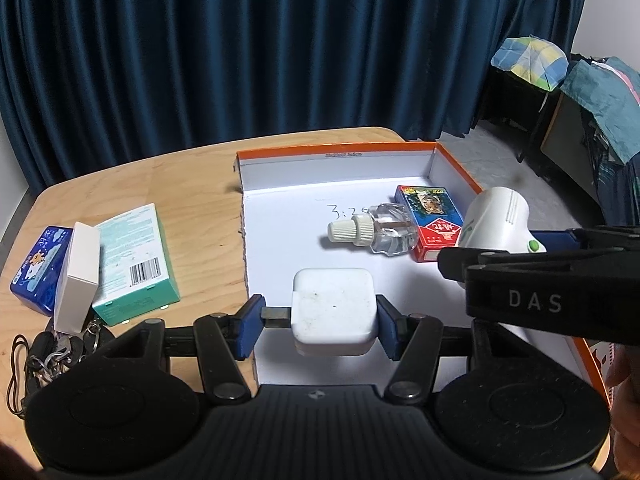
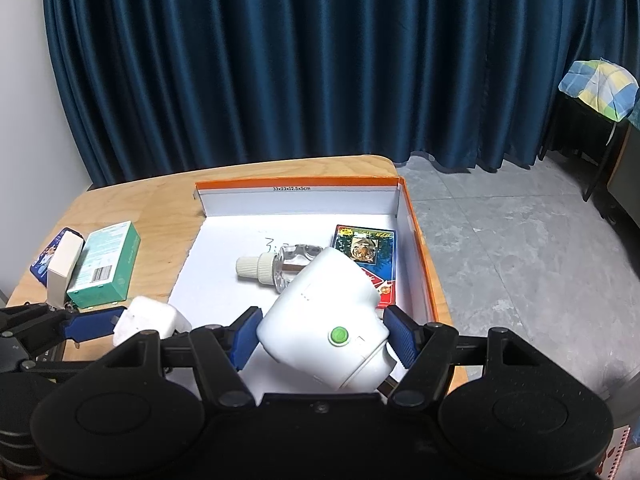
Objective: Organize rigid objects
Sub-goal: 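Hold the white charger above the tray with the left tool while the right tool holds the white device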
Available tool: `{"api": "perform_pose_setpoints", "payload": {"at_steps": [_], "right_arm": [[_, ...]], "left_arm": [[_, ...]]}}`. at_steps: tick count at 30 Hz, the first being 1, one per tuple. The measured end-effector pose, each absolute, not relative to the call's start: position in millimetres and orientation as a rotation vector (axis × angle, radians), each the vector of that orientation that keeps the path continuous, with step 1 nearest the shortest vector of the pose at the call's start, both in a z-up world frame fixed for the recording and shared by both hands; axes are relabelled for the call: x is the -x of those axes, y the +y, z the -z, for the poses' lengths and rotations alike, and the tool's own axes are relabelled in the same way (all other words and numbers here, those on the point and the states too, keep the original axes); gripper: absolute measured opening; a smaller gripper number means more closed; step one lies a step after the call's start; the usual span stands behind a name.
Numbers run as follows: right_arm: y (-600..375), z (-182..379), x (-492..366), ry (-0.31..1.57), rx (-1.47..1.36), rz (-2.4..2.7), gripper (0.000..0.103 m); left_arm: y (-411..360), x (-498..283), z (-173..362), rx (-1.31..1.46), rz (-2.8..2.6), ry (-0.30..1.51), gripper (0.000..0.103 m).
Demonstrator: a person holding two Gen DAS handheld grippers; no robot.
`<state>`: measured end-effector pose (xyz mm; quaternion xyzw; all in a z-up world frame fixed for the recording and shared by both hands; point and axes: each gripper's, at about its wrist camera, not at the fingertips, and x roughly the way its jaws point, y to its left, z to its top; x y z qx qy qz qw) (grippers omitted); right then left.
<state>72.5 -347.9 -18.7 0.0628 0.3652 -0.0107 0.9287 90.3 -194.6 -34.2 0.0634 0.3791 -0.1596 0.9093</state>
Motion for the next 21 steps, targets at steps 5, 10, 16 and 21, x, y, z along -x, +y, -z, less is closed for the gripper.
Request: {"api": "perform_pose_setpoints", "payload": {"at_steps": [5,10,16,21], "right_arm": [[-347,19,-73,0.751,-0.125,0.022,0.08],[-347,21,-75,0.756,-0.126,0.022,0.08],[-346,23,-77,0.758,-0.12,0.024,0.08],[-347,25,-80,0.764,-0.118,0.027,0.08]], "left_arm": [[-197,-91,35,-0.134,0.337,0.784,0.059],[-200,-92,36,-0.136,0.344,0.786,0.059],[-204,-93,38,-0.14,0.347,0.79,0.059],[-208,-95,41,-0.144,0.359,0.799,0.059]]}}
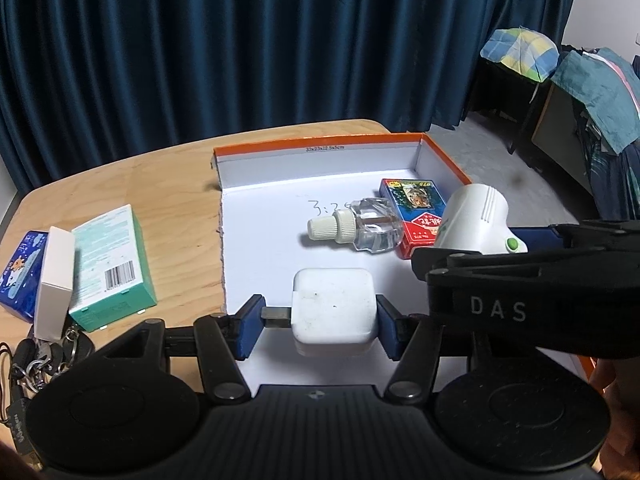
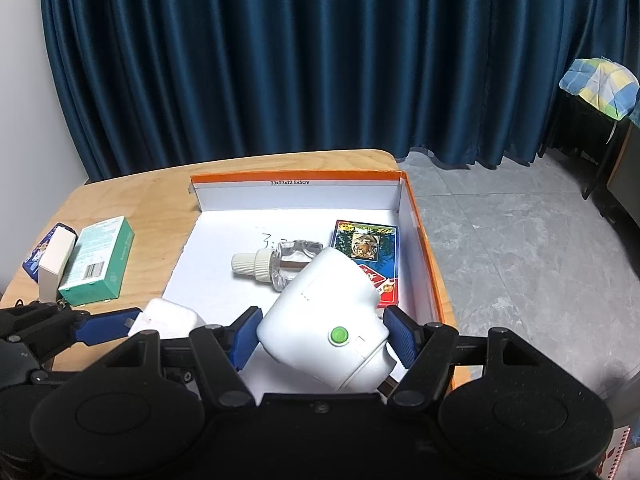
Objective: Organize rigid objects
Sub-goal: 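Hold the white charger above the tray with the left tool while the right tool holds the white device, then open both tools to drop the white charger and white device into the tray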
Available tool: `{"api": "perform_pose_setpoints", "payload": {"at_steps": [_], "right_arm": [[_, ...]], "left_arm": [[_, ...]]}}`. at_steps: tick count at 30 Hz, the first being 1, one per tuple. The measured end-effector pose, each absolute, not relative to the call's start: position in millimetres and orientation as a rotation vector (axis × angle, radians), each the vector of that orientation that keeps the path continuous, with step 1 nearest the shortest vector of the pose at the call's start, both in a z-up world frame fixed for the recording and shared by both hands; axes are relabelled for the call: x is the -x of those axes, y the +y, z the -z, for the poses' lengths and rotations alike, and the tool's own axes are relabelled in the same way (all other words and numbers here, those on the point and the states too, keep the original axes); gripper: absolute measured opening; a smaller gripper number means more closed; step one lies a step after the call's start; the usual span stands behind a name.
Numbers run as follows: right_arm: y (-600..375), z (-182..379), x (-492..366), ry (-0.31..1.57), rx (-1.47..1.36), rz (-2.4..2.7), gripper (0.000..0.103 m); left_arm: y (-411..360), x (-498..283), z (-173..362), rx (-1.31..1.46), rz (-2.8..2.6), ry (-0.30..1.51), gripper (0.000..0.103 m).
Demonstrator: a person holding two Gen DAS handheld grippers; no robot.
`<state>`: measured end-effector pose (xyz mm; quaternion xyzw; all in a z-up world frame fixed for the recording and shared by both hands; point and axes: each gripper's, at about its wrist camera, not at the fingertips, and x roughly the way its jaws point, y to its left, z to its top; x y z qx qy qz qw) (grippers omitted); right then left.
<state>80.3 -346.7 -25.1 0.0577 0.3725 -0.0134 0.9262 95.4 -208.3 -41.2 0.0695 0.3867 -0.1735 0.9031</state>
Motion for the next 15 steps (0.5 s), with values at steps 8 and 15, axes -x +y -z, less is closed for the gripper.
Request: {"api": "perform_pose_setpoints", "payload": {"at_steps": [8,15], "right_arm": [[-350,30,-85,0.775,-0.13,0.055,0.08],[-350,17,-74,0.738,-0.12,0.075,0.083]], "left_arm": [[-215,-100,47,-0.128,0.397,0.826,0.06],[-213,-91,34,-0.136,0.409,0.811,0.08]]}}
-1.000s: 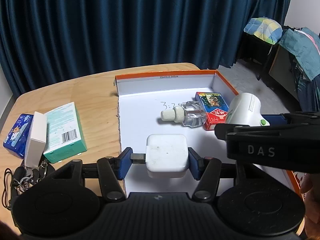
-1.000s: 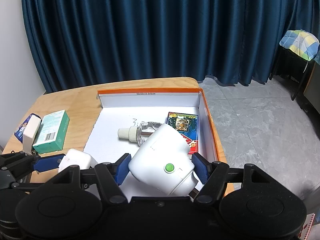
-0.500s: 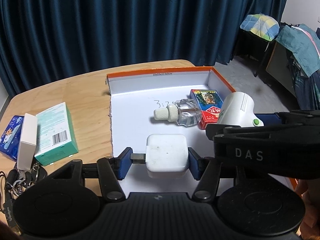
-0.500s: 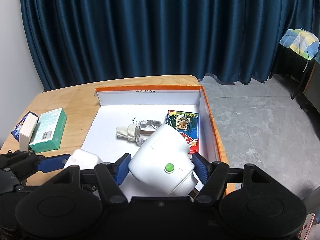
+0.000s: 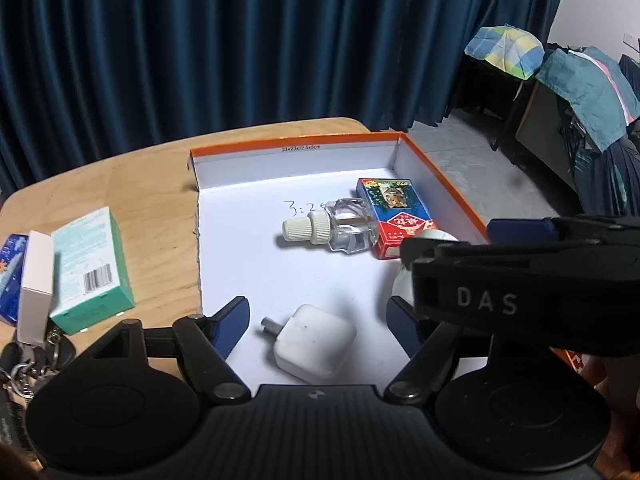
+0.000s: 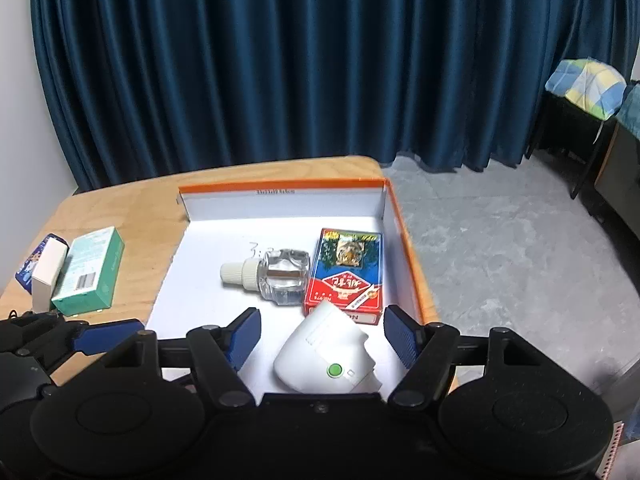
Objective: Organize rigid objects
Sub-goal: 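Open both tools to drop the white charger and white device into the tray, then move the left tool to the black UGREEN charger and grasp it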
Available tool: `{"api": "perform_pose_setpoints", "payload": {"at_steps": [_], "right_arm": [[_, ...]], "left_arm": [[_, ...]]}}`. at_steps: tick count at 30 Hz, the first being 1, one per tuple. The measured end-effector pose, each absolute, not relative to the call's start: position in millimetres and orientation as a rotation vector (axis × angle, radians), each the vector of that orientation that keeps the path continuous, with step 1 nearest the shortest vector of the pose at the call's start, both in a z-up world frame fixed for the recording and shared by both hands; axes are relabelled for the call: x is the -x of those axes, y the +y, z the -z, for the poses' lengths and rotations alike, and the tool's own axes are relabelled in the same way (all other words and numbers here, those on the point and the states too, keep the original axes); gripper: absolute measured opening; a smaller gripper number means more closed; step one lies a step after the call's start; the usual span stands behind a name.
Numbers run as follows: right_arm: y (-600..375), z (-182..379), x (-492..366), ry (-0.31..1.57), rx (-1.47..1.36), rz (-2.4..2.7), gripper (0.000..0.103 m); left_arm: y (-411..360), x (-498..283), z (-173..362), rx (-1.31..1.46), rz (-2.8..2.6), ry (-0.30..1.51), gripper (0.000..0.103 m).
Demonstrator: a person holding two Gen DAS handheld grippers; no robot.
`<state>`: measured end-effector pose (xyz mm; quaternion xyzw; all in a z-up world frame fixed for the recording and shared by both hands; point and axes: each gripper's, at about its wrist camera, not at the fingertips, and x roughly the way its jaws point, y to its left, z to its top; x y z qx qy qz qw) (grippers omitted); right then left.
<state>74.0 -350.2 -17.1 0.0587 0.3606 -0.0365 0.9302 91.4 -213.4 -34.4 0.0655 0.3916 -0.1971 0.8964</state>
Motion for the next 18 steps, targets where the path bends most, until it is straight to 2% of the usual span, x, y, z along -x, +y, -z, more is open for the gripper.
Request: {"api": "perform_pose_setpoints", "payload": {"at_steps": [8,18], "right_arm": [[-349,-15,-31,0.652,-0.143,0.104,0.085],[-317,-18,20,0.667,-0.154,0.063,0.088]], "left_arm": [[-186,-71,5,-0.151,0.311,0.786,0.094],[-134,-29,-11,-0.147,0.215,0.761,0.098]]}}
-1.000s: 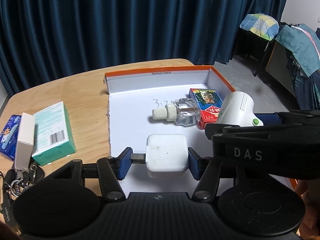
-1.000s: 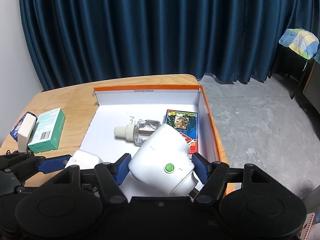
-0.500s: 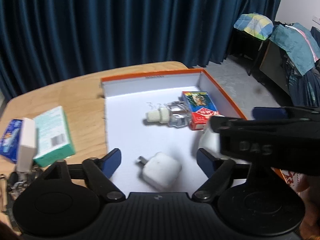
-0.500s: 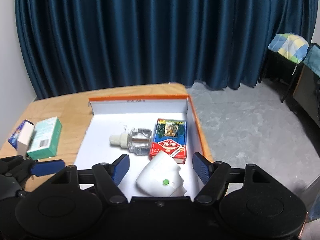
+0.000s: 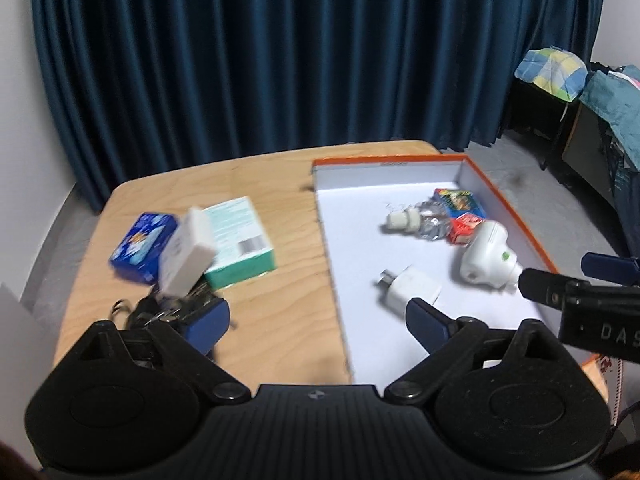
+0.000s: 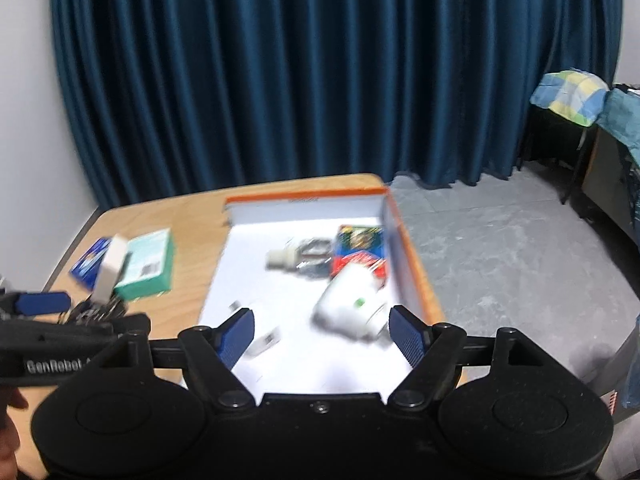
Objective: Organize rigid objects
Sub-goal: 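Move the left tool to the black UGREEN charger and grasp it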
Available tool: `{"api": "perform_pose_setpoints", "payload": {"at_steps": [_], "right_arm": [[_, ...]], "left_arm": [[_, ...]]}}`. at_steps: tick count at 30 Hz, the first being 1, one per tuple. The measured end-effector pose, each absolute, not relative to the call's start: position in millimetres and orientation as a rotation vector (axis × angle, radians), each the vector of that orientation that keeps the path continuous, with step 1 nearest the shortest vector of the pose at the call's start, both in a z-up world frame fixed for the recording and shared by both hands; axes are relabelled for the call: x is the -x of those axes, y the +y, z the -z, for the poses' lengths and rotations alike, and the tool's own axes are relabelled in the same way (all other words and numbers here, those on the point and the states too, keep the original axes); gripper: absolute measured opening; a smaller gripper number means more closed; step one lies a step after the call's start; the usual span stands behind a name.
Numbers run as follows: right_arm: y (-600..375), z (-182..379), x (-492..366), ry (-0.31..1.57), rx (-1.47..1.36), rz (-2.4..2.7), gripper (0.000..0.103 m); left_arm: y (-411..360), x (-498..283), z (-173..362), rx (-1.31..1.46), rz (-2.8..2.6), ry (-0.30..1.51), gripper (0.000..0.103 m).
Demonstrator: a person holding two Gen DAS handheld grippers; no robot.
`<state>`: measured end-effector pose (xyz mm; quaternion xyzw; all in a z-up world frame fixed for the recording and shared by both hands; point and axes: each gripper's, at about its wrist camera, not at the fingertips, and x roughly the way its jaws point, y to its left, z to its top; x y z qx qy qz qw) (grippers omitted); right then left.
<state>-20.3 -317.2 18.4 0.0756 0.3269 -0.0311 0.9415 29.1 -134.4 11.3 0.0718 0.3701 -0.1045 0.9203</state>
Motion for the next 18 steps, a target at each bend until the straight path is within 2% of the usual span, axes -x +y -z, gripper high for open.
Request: {"api": "perform_pose_setpoints", "payload": {"at_steps": [18], "right_arm": [[-232,-16,33,0.696,-0.086,-0.086,0.088]], "left_arm": [[-32,5,-6,-0.024,0.061,0.77,0.098]]}}
